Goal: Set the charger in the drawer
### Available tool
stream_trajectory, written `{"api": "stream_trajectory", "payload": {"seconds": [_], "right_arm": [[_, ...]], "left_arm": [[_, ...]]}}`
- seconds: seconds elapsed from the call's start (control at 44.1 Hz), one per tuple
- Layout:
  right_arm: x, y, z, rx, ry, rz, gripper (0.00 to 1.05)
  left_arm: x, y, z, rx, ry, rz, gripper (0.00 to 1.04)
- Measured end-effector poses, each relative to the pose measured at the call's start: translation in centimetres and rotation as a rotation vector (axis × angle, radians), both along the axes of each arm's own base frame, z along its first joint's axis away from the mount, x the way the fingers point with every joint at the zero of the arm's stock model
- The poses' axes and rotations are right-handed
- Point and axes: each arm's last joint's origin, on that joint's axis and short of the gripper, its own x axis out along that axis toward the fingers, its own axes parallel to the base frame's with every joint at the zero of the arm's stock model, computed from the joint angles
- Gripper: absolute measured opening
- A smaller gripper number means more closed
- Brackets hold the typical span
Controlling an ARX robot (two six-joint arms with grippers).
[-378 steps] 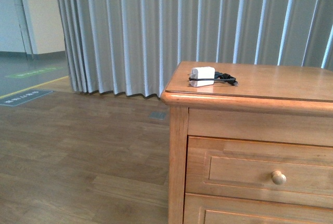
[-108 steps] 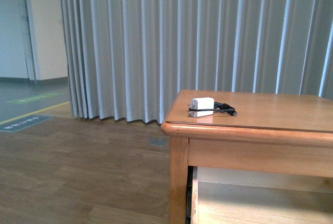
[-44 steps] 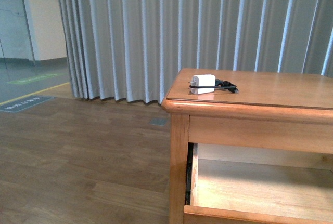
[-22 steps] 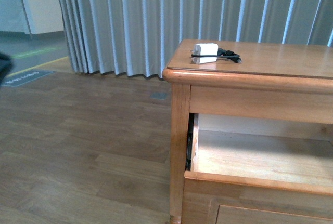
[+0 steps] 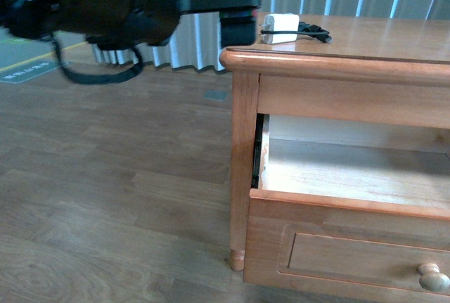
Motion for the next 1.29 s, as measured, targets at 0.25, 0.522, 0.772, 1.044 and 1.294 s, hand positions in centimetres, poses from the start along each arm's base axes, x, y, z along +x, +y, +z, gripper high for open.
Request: {"api": "stream_trajectory", "payload": {"seconds": [0.25, 0.522, 0.772, 1.044, 1.294], "right_arm": [[0.0, 0.0, 0.0, 0.0, 0.0, 0.0, 0.96], [0.0, 0.0, 0.0, 0.0, 0.0, 0.0, 0.96], [0.0, 0.0, 0.0, 0.0, 0.0, 0.0, 0.96], [0.0, 0.0, 0.0, 0.0, 0.0, 0.0, 0.96], [0.0, 0.0, 0.0, 0.0, 0.0, 0.0, 0.96]], "left_arm": [[4.0, -4.5, 0.0, 0.008, 0.008, -0.092, 0.99], [7.1, -7.1, -1.2, -0.022, 0.032, -0.115, 0.99], [8.8, -8.2, -0.6, -0.081, 0.033, -0.131, 0.99], [11.5, -9.6, -0.3, -0.114, 0.036, -0.134, 0.98], [11.9, -10.0, -0.4, -0.116, 0.053, -0.142, 0.49]]}}
